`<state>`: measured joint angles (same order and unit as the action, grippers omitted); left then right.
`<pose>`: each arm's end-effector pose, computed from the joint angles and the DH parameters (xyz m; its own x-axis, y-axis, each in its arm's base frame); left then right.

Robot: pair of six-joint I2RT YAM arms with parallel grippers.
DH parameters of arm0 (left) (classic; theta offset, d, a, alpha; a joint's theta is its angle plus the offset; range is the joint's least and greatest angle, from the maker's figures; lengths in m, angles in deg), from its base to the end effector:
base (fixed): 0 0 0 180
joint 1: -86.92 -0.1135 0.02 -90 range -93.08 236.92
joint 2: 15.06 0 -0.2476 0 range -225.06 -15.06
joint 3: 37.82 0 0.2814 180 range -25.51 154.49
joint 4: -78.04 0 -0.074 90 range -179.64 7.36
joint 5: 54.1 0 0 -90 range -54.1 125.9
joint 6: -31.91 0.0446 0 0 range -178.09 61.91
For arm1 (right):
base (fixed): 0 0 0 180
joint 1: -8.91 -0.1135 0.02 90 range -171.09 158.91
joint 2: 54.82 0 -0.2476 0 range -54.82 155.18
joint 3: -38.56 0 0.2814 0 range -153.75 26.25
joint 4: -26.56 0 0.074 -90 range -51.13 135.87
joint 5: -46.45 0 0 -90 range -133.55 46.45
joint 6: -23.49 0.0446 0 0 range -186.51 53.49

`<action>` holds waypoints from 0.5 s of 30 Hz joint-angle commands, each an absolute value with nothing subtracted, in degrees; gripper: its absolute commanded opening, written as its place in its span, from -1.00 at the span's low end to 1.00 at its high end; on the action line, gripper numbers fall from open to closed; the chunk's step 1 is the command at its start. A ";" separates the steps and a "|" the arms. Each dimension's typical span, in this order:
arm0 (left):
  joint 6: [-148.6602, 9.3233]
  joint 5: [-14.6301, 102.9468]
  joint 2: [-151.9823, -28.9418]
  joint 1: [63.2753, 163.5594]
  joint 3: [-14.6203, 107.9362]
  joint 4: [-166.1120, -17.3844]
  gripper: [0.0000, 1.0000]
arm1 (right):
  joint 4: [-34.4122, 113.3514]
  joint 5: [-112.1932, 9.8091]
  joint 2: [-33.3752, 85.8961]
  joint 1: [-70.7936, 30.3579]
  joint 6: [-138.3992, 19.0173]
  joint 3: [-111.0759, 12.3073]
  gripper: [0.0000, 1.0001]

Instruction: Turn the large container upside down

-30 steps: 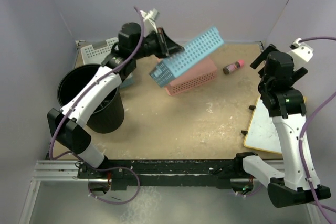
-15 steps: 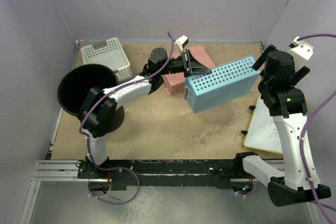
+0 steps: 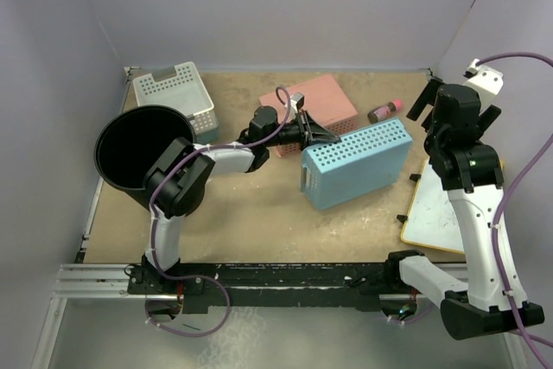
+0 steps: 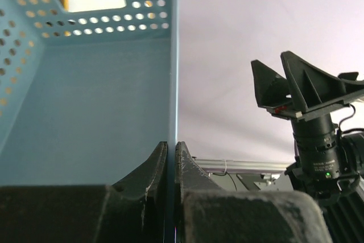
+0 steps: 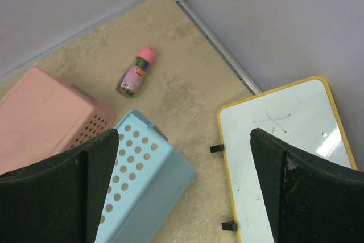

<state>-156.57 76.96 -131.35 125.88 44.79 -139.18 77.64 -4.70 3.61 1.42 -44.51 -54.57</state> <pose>0.3480 -0.3191 0.1861 -0.9802 -0.1665 0.1071 -0.0976 -0.0641 -0.9932 0.2278 0.0017 0.4540 -0.0737 0.2846 -0.9558 0.5639 0.8024 0.1954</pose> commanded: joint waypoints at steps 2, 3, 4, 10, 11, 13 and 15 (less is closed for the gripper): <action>-152.68 73.54 -132.69 125.22 42.58 -138.48 -1.00 | 76.22 -8.74 3.54 1.44 -45.78 -53.13 1.00; -152.73 73.32 -133.24 124.91 42.26 -138.43 -1.00 | 76.23 -8.94 3.57 1.44 -45.77 -52.93 1.00; -152.59 73.23 -133.76 124.67 41.96 -138.68 -1.00 | 76.15 -9.19 3.49 1.44 -45.74 -52.75 1.00; -139.14 69.06 -132.56 122.02 42.63 -121.94 -1.00 | 77.32 -10.92 4.17 1.44 -45.88 -52.31 1.00; -135.73 68.03 -131.80 121.66 43.35 -117.53 -1.00 | 77.54 -11.64 4.36 1.44 -45.67 -51.96 1.00; -128.07 65.58 -130.74 121.46 45.19 -107.80 -1.00 | 77.72 -14.03 4.46 1.44 -44.91 -50.73 1.00; -122.90 63.55 -130.37 121.46 47.59 -100.81 -1.00 | 77.72 -17.16 4.63 1.44 -44.32 -49.09 0.99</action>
